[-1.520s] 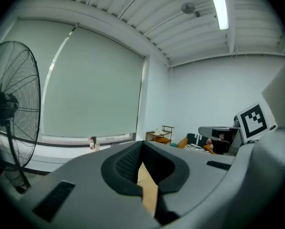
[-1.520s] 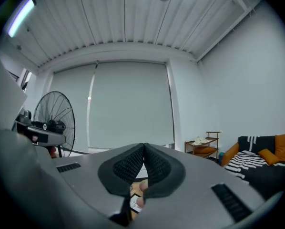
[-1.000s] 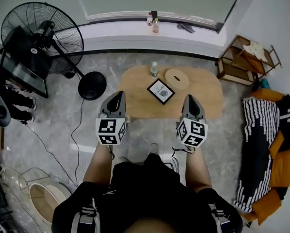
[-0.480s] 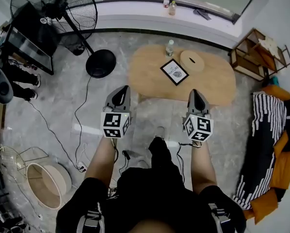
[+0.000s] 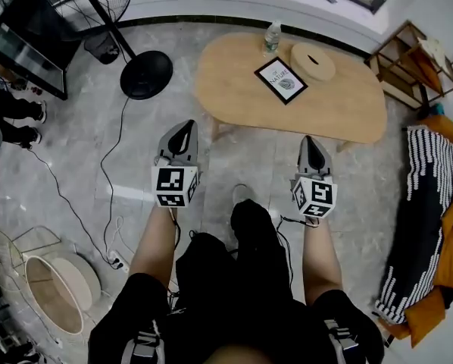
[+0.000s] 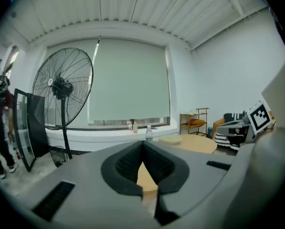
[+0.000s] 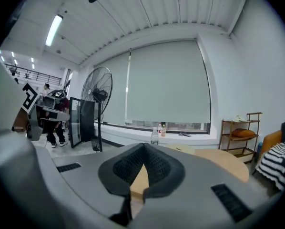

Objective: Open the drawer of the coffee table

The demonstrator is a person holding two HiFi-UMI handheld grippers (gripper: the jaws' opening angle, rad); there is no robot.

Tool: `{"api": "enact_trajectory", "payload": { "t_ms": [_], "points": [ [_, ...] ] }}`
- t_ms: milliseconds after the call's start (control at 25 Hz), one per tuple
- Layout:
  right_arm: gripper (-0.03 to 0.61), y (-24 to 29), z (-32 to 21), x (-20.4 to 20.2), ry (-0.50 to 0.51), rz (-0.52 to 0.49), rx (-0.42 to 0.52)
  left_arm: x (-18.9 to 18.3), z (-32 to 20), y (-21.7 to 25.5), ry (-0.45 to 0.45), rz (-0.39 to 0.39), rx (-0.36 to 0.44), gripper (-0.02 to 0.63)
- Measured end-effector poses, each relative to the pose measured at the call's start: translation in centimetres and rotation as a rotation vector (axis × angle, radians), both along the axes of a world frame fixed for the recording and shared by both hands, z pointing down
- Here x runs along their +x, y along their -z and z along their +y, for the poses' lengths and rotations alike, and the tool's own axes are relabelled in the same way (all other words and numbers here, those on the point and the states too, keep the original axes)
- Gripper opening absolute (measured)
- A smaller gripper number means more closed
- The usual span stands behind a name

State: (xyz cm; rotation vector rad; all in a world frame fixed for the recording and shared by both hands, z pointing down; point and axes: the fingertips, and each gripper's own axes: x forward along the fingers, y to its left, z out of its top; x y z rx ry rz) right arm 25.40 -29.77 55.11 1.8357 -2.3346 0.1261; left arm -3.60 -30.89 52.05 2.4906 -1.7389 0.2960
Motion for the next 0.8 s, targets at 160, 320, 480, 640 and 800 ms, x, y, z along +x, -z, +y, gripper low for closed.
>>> {"api": "enact_trajectory", "payload": {
  "t_ms": [160,320,480,640,800],
  "points": [
    [0.014,-10.4,-0.8,1.9,-0.029,0.01,0.004,0.2,-0.6,-10.6,-0.024,-0.043,0.027,0.014],
    [0.015,-19.6,-0.3,2.7,-0.017,-0.042,0.036,-0.2,-0.3,-19.3,-0.018,-0.016,0.09,0.014],
    [0.017,-25.9,1.2,3.1,0.016,-0.094,0.081,-0.2,1.3,-25.3,-0.031,-0.055,0.143,0.014],
    [0.017,-29.1,2.4,4.2,0.009,-0.16,0.07,0.1,2.6,-27.9,-0.039,-0.064,0.133,0.014],
    [0.018,-31.2,2.6,5.4,-0.032,-0.248,0.027,-0.2,2.6,-29.4,-0.035,-0.077,0.07,0.014]
  ]
}}
